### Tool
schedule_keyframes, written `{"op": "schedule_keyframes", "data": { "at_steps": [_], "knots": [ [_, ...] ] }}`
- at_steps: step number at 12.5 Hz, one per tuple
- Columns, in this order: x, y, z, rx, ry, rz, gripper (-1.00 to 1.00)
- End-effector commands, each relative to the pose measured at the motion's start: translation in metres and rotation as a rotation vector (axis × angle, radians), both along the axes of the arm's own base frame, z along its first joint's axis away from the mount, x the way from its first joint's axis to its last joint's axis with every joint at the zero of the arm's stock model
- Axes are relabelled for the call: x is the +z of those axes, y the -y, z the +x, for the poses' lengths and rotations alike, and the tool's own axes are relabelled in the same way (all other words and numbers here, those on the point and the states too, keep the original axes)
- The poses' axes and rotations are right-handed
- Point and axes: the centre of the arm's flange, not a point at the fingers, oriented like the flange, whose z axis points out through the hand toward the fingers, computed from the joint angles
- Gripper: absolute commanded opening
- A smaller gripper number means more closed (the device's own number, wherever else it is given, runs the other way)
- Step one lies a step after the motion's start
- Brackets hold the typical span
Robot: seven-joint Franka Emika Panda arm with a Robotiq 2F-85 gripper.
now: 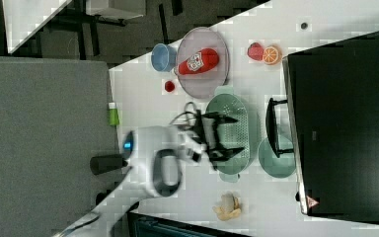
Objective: Drag strainer left to right.
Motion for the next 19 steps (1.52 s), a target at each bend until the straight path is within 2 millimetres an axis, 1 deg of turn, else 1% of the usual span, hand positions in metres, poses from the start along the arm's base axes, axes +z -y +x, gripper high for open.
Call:
{"op": "schedule_keyframes", "data": {
  "at_steps": [1, 3, 4, 6, 7, 9, 10, 12, 13, 14, 15, 19],
  "knots": [
    [0.095, -0.037, 0.028, 0.144, 0.06, -0.048, 1.0],
    [0.144, -0.041, 0.025, 0.18, 0.006, -0.069, 1.0],
    [0.167, -0.042, 0.02, 0.199, -0.021, -0.045, 1.0],
    [0.209, -0.041, 0.006, 0.258, -0.061, 0.075, 1.0],
    [0.236, -0.042, 0.003, 0.307, -0.029, 0.133, 1.0],
    [0.293, -0.044, -0.005, 0.416, 0.03, 0.132, 1.0],
    [0.316, -0.045, -0.013, 0.422, 0.018, 0.132, 1.0],
    [0.353, -0.045, -0.032, 0.414, -0.034, 0.145, 1.0],
    [0.37, -0.044, -0.035, 0.414, -0.027, 0.144, 1.0],
    [0.382, -0.043, -0.036, 0.423, -0.02, 0.143, 1.0],
    [0.386, -0.041, -0.039, 0.425, -0.034, 0.149, 1.0],
    [0.383, -0.039, -0.039, 0.425, -0.047, 0.155, 1.0]
  ]
}}
